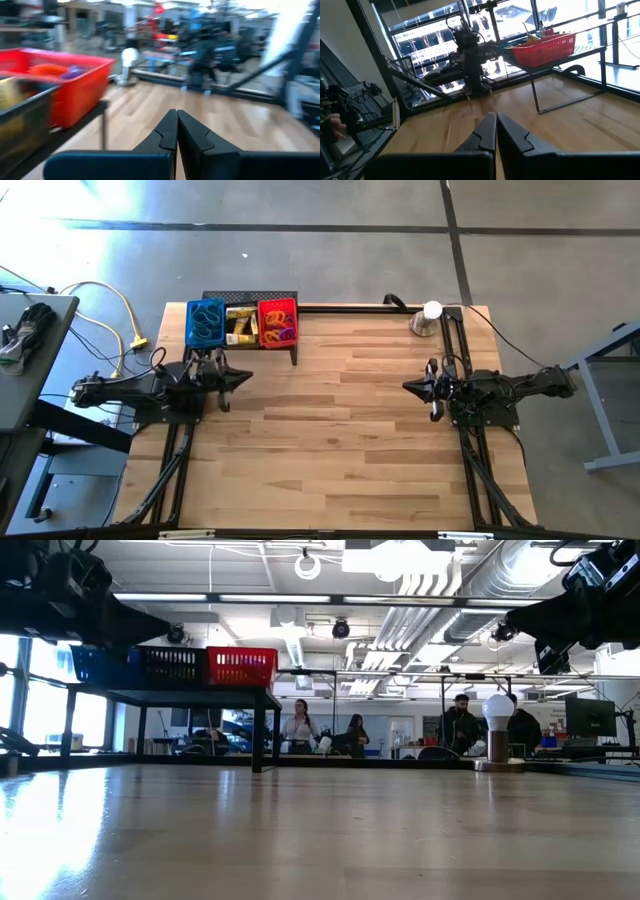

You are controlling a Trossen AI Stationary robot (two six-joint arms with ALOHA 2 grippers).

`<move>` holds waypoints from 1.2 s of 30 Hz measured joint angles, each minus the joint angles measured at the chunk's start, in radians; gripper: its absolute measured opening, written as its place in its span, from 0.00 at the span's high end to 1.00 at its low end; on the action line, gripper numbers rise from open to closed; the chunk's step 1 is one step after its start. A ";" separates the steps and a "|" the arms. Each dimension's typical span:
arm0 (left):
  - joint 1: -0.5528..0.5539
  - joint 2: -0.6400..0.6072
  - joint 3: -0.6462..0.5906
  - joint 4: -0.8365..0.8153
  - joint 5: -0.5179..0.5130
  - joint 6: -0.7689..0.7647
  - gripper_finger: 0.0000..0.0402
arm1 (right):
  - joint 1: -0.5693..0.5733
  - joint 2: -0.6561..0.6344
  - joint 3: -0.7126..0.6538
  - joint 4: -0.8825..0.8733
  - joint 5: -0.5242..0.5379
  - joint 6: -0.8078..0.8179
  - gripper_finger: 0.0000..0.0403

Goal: Pick & Place Office Desk Supplies
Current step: Return to Home Position

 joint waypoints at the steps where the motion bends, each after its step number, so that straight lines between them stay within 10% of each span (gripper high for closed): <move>1: 0.000 0.004 0.000 -0.002 -0.029 -0.003 1.00 | 0.000 0.000 0.000 0.000 0.000 0.000 1.00; 36: 0.000 0.017 -0.004 0.003 -0.128 0.017 1.00 | 0.000 0.000 0.000 0.000 0.000 0.000 0.99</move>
